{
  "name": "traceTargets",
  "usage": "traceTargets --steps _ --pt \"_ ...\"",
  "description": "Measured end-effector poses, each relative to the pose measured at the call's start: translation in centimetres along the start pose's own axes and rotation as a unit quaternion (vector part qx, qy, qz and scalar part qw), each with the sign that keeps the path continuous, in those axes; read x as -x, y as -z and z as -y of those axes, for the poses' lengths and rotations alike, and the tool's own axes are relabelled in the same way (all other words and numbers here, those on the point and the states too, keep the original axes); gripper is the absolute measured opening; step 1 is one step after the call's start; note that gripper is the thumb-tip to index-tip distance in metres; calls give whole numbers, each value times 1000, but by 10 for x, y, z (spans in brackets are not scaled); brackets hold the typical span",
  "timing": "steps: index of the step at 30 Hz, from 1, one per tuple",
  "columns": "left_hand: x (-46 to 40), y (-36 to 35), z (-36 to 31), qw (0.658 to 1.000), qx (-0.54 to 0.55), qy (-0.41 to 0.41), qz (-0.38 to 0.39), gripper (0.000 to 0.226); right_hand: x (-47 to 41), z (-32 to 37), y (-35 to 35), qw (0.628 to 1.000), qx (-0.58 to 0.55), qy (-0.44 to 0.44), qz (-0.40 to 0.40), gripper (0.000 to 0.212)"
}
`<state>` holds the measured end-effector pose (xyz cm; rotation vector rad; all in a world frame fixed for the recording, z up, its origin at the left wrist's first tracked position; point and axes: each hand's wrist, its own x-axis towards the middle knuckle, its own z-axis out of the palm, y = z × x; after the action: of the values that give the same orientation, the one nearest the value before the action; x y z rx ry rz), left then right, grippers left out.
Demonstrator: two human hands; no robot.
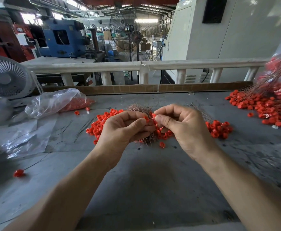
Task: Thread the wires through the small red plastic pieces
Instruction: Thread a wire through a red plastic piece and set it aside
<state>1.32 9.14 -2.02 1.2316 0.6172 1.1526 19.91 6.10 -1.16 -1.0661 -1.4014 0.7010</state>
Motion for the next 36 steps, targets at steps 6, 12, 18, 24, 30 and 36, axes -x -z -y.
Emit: traceTargets --steps 6,12,18,24,30,36 --pt "2 -3 -1 997 -67 -41 5 22 3 2 -4 994 92 58 -7 12" --pt "3 -5 -1 994 -91 -60 4 15 3 3 -4 985 136 103 -8 11" --pt "3 -5 0 992 -108 -70 4 15 3 4 -4 981 151 119 -8 10" --pt "3 -5 1 991 -113 -73 3 18 3 5 -3 977 162 137 3 10" --pt "2 -4 1 993 -93 -64 14 20 3 6 -2 981 135 136 4 10" --pt "3 -3 1 997 -64 -38 17 25 3 6 -2 984 122 132 10 10"
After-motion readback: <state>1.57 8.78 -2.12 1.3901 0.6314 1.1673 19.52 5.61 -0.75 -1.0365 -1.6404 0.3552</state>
